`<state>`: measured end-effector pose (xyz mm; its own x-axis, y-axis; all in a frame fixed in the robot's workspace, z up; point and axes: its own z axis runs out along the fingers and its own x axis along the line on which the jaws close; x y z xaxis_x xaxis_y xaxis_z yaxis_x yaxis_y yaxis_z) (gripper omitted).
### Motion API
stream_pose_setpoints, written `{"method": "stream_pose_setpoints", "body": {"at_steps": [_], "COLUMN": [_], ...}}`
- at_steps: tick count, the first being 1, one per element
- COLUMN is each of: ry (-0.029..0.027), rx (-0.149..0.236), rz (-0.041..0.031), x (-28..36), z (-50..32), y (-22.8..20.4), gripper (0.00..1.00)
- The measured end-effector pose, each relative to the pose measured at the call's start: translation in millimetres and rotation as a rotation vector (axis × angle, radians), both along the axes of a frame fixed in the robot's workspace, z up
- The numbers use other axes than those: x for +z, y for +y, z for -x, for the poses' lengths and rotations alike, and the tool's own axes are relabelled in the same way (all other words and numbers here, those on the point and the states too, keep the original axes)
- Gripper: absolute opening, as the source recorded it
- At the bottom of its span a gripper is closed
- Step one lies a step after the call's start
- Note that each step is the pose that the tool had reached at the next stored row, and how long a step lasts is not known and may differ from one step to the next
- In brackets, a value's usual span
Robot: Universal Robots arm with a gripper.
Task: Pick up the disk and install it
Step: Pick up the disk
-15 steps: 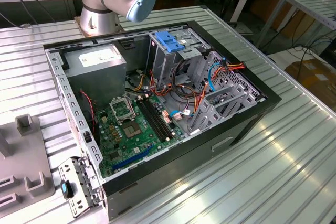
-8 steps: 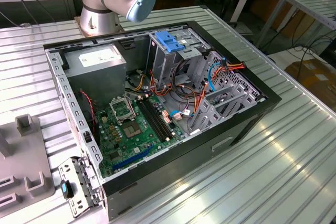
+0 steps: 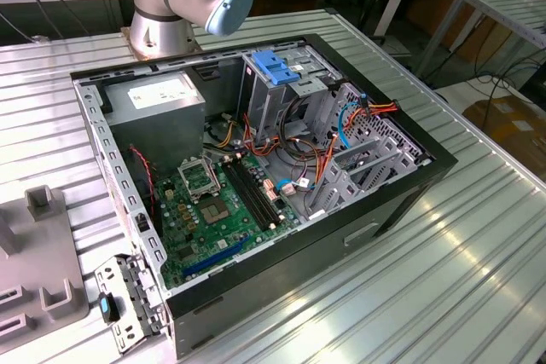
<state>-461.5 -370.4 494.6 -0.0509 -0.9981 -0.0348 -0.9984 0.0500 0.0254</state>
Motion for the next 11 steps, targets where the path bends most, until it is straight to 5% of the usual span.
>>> {"method": "stream_pose_setpoints", "body": {"at_steps": [11], "ry": [0.0007], "rx": [0.000], "rz": [0.0000], "x": [10.5], "z": [0.0], "y": [0.0], "gripper": [0.37]}}
